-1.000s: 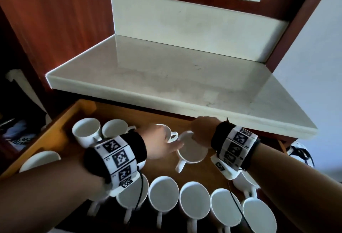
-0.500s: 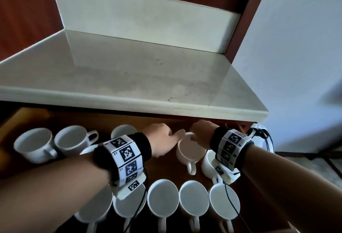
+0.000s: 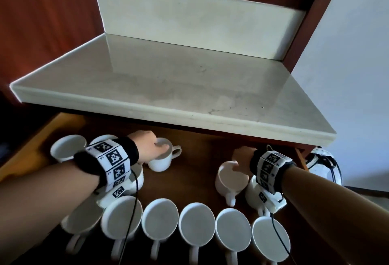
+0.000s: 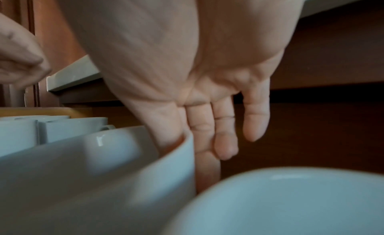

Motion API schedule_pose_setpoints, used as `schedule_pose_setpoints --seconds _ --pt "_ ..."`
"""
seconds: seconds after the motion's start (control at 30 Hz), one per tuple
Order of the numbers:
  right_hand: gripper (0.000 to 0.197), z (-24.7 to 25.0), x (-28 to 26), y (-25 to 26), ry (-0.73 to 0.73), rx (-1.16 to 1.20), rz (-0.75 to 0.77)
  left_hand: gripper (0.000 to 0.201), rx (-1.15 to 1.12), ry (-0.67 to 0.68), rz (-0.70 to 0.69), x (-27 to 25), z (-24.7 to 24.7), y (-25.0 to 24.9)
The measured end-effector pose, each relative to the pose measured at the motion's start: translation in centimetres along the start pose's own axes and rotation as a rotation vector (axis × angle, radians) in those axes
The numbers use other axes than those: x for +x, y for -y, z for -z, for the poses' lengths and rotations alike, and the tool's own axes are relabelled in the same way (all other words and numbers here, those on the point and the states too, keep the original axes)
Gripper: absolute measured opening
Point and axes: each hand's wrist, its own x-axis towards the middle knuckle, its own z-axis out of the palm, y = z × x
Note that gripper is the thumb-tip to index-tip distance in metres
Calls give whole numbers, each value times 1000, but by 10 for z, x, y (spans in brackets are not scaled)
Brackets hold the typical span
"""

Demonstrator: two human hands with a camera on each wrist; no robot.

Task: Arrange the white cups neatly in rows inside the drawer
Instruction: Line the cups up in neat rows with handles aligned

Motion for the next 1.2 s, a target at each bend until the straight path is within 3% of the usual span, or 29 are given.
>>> schedule_pose_setpoints --seconds 0.17,0.4,0.63,0.8,0.9,1.03,1.13,1.2 --pt "37 -6 0 -2 -7 -11 21 48 130 -30 99 15 -1 15" --pt "41 -11 -3 -9 -17 28 13 45 323 -32 120 39 -12 4" --pt "33 8 -23 -7 -289 193 -1 31 330 43 100 60 -19 13" --pt "27 28 -41 12 -458 409 88 28 484 -53 -70 53 -19 -12" --pt "31 40 -41 32 -438 493 145 25 477 -159 -227 43 -19 -25" --pt "39 50 -33 58 -387 403 232 19 415 -235 -491 34 -17 -44" --pt "30 54 -24 66 -364 291 168 18 318 -253 -687 36 -20 -51" --pt "27 52 -20 70 -343 340 97 16 139 -264 -703 38 -26 -51"
